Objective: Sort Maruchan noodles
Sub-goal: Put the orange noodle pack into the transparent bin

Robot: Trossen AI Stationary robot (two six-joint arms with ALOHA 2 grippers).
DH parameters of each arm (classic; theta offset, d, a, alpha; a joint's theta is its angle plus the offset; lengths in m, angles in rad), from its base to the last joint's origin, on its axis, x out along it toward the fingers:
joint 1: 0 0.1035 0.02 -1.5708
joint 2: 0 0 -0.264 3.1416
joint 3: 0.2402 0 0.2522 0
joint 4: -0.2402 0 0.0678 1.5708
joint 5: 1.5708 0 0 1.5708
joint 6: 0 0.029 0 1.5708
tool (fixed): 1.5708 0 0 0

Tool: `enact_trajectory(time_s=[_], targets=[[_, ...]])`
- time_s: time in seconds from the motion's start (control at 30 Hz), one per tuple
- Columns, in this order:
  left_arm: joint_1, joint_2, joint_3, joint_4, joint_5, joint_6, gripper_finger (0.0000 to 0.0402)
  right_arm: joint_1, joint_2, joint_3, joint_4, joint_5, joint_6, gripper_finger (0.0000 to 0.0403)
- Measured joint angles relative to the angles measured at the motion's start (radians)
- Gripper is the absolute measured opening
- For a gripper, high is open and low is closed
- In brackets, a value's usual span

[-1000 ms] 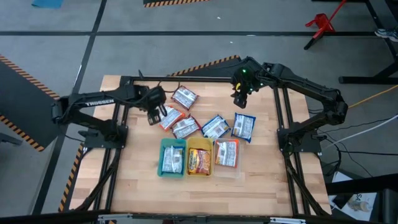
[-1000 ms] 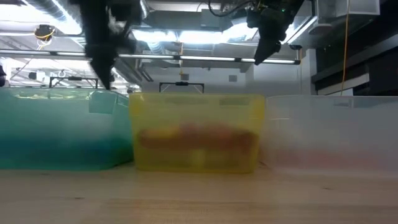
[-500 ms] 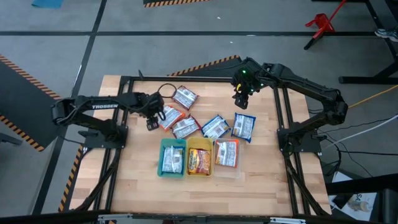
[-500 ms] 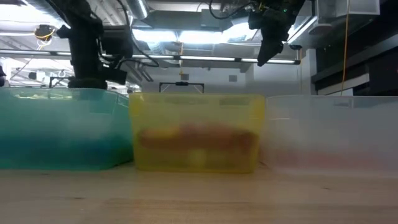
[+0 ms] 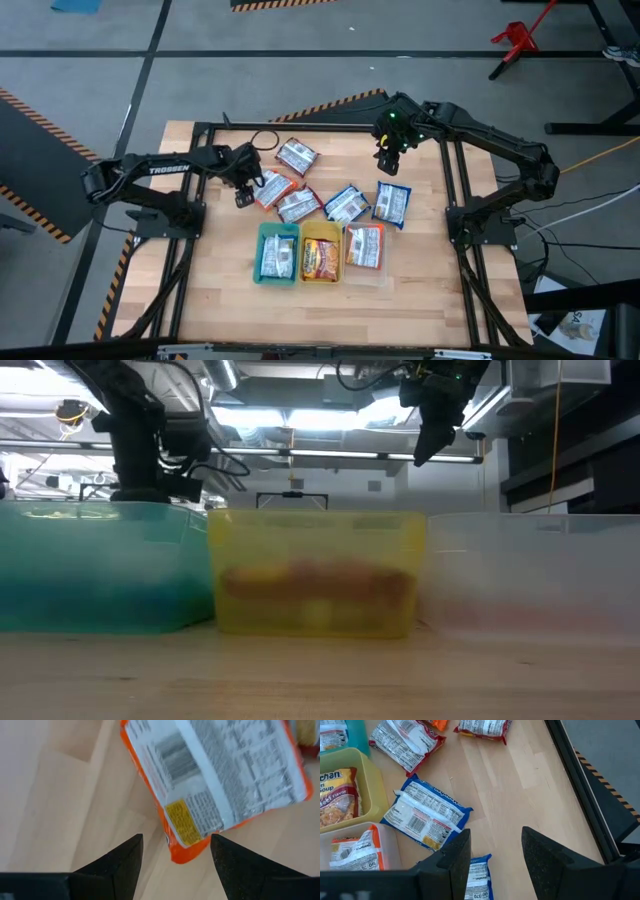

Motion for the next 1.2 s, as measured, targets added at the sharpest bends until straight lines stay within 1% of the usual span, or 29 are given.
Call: enact_trajectory(time_s=[0.27, 0.57, 0.7, 0.93, 1.1, 1.2], targets=[[0.002, 0.001, -0.045, 0.089, 0.024, 0.004, 0.0227, 0.0, 0.0, 0.0, 0.001, 0.0, -0.001, 0.0163], [0.002, 0.006, -0.05, 0.097, 0.055, 0.035, 0.0227, 0.0, 0.0, 0.0, 0.004, 0.0, -0.001, 0.0163], [0.002, 0.046, -0.05, 0.124, 0.071, 0.037, 0.0227, 0.0, 0.0, 0.0, 0.017, 0.0, -0.002, 0.0163], [0.002, 0.16, -0.05, 0.164, 0.091, 0.032, 0.0227, 0.0, 0.0, 0.0, 0.017, 0.0, -0.002, 0.0163], [0.002, 0.174, -0.048, 0.179, 0.085, 0.029, 0.0224, 0.0, 0.0, 0.0, 0.016, 0.0, -0.001, 0.0163], [0.002, 0.174, -0.048, 0.184, 0.075, 0.026, 0.0203, 0.0, 0.0, 0.0, 0.016, 0.0, -0.001, 0.0163]])
